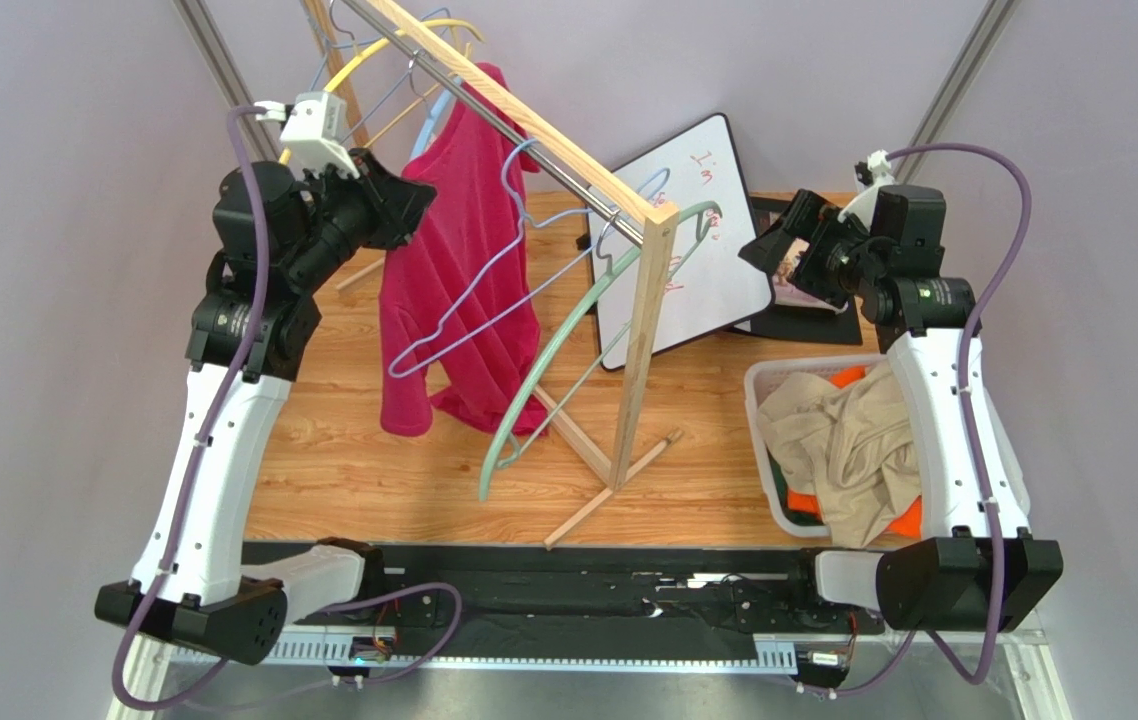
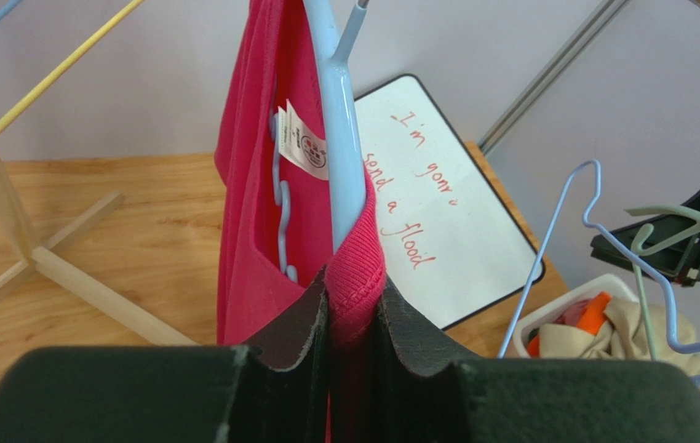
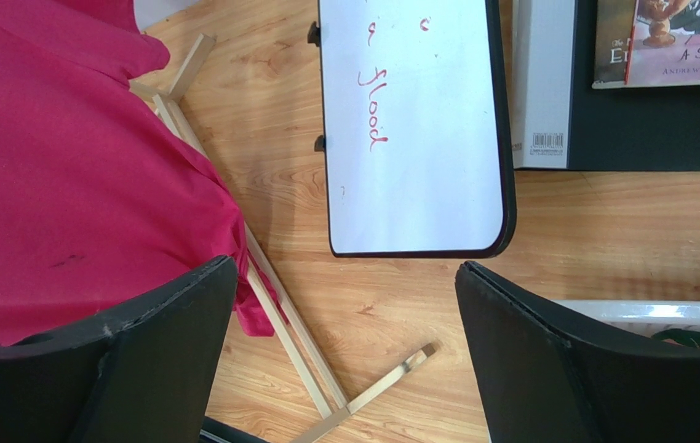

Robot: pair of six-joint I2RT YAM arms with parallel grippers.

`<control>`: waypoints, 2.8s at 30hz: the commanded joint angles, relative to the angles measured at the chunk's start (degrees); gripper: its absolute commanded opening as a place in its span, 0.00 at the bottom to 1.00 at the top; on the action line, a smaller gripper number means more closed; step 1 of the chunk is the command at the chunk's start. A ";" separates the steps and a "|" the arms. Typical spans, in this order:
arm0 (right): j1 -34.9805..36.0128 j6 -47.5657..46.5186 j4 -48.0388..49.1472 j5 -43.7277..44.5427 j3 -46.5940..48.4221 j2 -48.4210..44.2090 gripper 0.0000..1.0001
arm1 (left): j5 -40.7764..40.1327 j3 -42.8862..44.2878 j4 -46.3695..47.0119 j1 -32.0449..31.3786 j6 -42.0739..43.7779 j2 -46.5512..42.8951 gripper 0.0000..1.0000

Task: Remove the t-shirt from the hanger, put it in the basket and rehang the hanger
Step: Grab a hanger with a tshirt on it with the left arm, then remove the tshirt from the hanger

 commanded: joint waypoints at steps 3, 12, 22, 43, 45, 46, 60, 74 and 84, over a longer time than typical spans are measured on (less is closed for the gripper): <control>0.09 0.91 3.92 -1.46 3.60 -1.71 0.95 | 15.03 -10.96 20.28 8.61 -20.30 -4.82 0.00; 0.09 0.12 3.40 -0.76 3.69 -2.85 0.95 | 26.11 -16.95 44.10 15.30 -42.82 -4.12 0.00; 0.09 -0.58 3.13 -0.50 3.60 -2.50 0.95 | 29.37 -19.67 65.81 16.09 -62.17 -0.42 0.00; 0.09 -1.90 3.31 0.29 2.20 -1.80 0.95 | 29.80 -34.09 83.78 19.70 -75.99 -4.97 0.00; 0.09 -2.25 3.39 0.38 2.02 -1.54 0.95 | 32.34 -34.09 75.00 19.78 -69.59 -7.01 0.00; 0.01 -2.34 4.01 -0.40 1.85 -1.54 0.95 | 32.97 -34.00 71.75 19.79 -64.78 -9.19 0.00; 4.74 0.65 16.57 -8.58 -4.13 1.36 0.93 | 36.92 -43.48 33.39 19.79 -36.87 -25.64 0.00; 11.61 3.19 43.80 -14.82 -18.10 2.42 0.81 | 34.47 -55.79 35.41 6.17 -32.29 -17.91 0.00; 18.98 8.90 70.93 -14.04 -32.94 0.58 0.70 | 31.31 -63.27 50.61 -1.30 -42.65 -12.47 0.00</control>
